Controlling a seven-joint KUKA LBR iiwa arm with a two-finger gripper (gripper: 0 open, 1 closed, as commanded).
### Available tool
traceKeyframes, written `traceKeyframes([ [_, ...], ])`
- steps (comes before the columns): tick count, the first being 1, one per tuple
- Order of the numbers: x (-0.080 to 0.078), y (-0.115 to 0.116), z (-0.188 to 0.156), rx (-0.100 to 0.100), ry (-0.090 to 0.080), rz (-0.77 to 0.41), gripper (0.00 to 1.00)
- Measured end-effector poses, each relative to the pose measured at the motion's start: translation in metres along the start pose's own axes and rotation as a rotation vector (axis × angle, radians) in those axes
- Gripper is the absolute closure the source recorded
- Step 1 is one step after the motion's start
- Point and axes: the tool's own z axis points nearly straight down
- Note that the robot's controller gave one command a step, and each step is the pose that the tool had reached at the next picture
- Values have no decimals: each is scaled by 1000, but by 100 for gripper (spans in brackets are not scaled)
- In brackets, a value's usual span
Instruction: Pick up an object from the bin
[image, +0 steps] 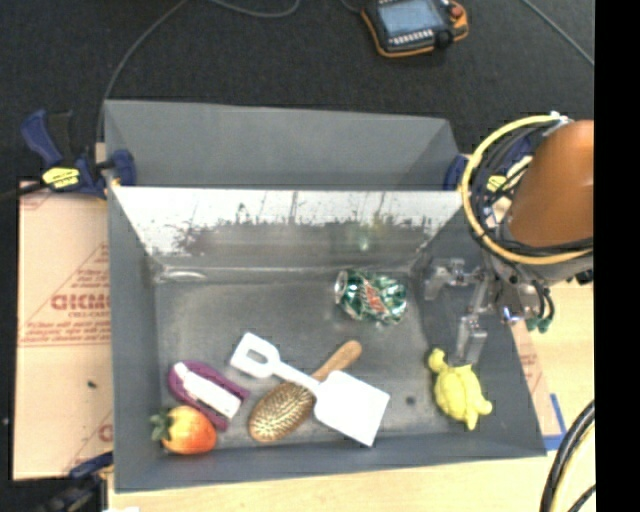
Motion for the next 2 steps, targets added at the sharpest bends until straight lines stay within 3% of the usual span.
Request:
traceKeyframes([
  [1,-2,0,-3,2,-7,-3,0],
  [2,-110,10,144,1,-19,132,0],
])
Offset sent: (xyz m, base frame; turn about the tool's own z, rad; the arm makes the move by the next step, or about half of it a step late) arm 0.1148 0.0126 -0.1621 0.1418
